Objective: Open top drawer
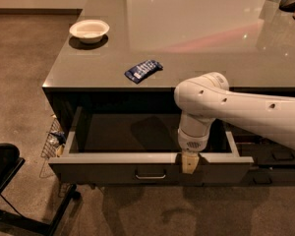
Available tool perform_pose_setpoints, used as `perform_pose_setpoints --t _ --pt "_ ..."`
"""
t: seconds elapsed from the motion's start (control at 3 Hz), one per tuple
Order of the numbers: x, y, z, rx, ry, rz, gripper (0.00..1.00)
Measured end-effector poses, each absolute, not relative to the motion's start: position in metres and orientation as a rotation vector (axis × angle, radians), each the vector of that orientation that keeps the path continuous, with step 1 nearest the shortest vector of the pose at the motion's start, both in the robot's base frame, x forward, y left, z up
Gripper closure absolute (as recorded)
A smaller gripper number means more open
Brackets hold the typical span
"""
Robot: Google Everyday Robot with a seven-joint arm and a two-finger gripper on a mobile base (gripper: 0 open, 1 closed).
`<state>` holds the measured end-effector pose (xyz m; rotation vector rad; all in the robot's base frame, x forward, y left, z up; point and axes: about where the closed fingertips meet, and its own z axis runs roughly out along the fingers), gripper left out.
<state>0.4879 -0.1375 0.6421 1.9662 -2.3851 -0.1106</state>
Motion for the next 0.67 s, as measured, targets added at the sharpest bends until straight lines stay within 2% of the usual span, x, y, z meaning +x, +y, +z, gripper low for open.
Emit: perform_pose_setpoints --t 0.33,0.67 --pt "0.4616 -0.1336 0.6560 1.904 -2.408 -0.046 1.00" --pt "0.4579 -0.1331 0.6570 1.896 -2.409 -0.036 1.00"
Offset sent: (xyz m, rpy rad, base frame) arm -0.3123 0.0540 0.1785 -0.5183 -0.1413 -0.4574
